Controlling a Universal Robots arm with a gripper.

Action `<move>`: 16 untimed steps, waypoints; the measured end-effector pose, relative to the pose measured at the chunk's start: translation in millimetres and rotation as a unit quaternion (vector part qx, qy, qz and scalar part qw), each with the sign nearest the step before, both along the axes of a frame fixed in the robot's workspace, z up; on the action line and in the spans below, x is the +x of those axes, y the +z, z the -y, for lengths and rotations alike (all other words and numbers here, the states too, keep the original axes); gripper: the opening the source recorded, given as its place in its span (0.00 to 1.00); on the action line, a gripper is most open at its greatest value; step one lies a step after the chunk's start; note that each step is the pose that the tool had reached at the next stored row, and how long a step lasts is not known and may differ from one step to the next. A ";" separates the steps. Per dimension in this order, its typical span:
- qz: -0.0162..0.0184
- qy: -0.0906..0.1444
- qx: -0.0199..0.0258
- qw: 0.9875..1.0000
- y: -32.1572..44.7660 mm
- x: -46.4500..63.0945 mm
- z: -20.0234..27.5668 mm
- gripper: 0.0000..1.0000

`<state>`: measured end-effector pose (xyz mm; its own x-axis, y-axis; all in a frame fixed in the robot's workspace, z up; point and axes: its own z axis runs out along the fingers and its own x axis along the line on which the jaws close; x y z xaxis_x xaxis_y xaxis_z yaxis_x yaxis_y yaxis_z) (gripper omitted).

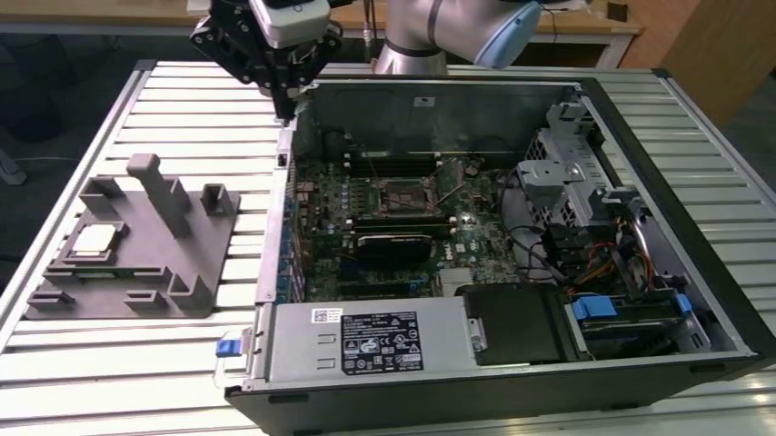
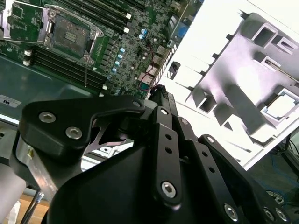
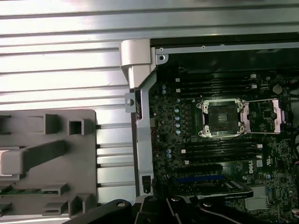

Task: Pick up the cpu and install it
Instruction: 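Reach for the cpu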

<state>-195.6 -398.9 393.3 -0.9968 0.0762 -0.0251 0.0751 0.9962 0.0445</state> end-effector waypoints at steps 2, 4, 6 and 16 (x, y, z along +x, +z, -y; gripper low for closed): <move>0.000 0.000 0.000 1.000 0.0 -2.1 0.0 0.11; 0.000 0.000 0.000 1.000 0.0 -4.2 0.0 0.11; 0.000 0.000 0.000 1.000 0.0 -6.5 0.0 0.11; 0.000 0.000 0.000 1.000 0.0 -17.4 0.0 0.11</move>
